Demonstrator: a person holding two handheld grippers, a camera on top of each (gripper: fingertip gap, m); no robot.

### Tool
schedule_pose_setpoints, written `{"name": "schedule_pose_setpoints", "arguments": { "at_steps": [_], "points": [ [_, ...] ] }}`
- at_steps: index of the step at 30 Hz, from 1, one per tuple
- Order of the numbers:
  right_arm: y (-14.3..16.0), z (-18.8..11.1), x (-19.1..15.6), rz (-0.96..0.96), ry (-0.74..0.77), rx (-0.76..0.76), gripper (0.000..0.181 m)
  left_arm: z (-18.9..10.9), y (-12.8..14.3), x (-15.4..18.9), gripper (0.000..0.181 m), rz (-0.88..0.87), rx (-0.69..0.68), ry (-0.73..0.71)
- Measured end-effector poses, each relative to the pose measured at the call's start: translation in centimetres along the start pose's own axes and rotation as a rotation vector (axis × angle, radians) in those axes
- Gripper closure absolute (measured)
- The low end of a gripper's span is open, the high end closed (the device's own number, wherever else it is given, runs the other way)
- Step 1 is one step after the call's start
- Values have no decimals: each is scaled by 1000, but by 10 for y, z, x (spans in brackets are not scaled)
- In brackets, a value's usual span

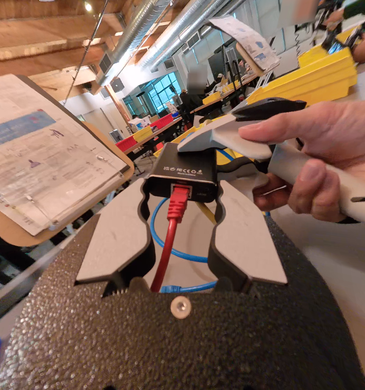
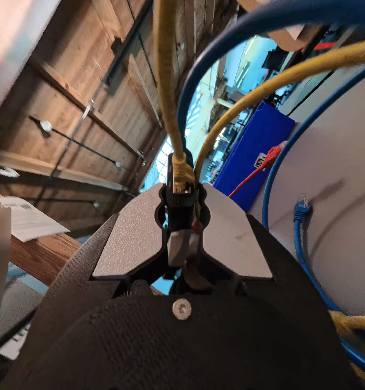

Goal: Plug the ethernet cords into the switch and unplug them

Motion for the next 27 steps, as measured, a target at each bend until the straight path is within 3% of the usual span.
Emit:
{"name": "schedule_pose_setpoints", "arguments": {
  "at_steps": [4,7,9,15,20,27],
  "points": [
    [-13,-11,-7,-100,181,-80,132,-5,11,-24,122,-210,44,36],
    [-19,-11,-26,-234,222,-119,133,-11,24,-41,122,-418,88,74],
    [-16,-6,-32,-286,199,-140,133,-12,25,-46,122,-468,104,98],
    [-8,-1,-8,-71,55,-100,142,-11,16,-35,122,-362,141,130],
    [-6,-3,-3,-61,54,-3,150,-9,14,-28,122,-246,93,89],
    [2,-4,3,-4,6,130,169,-6,10,-20,122,-215,68,45]
  ]
}}
Point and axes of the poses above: each gripper's, where its closed fingertips meet, z out along the fingers, y out of its underside, x = y × z across the jaws, the point moved 10 cm from there along -z, back along the fingers, and after that the axes turned 14 degrees about -x, right-handed, at the moved point
